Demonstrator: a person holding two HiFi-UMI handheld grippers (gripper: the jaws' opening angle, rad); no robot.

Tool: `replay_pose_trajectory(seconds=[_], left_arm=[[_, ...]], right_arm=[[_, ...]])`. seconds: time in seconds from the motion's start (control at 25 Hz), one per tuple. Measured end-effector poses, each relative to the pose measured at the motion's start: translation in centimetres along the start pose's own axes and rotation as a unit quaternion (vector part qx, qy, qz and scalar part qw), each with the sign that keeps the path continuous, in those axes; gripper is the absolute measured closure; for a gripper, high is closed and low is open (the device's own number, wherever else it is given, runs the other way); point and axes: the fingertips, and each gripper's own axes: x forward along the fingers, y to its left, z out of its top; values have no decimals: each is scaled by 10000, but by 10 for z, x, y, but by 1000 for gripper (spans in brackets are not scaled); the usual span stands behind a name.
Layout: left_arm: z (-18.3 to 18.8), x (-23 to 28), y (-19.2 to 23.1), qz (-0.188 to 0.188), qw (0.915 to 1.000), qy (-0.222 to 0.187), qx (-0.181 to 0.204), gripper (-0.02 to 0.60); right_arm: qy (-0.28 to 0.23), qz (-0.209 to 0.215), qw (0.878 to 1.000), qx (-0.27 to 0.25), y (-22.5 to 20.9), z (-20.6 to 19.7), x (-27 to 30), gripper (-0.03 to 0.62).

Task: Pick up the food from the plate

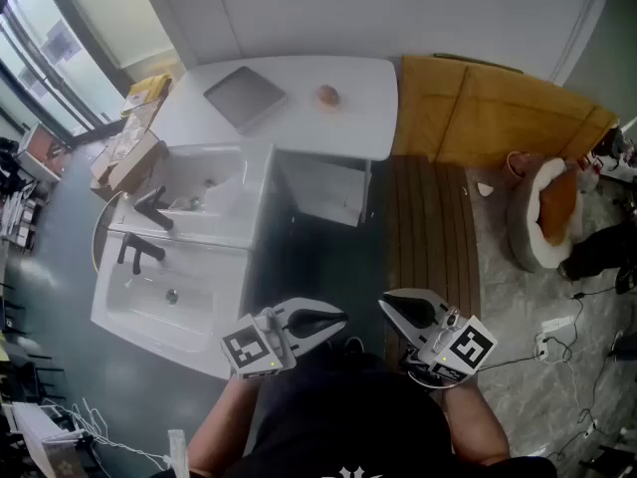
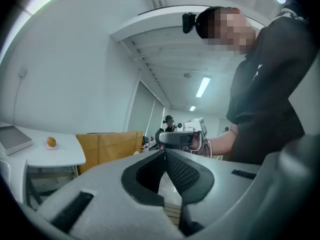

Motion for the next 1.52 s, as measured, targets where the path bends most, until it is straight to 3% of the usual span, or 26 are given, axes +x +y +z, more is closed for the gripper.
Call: replay_pose_trajectory(seconds=[0.64, 1.0, 1.24, 1.52], left_arm=[[-1, -1, 5, 69, 10000, 17, -60, 575], [-8, 10, 31, 152, 9997, 49, -188, 575], [-8, 12, 89, 263, 9991, -80, -335, 575], [-3, 12, 211, 262, 9986, -188, -426, 575]], right_arm=[[-264, -22, 9996, 139, -2, 10, -2, 591], [-343, -248, 9988, 251, -35, 4, -8, 591], [-158, -256, 9993, 234, -80, -1, 23, 591], [246, -261, 9992, 191, -168, -3, 101, 589]])
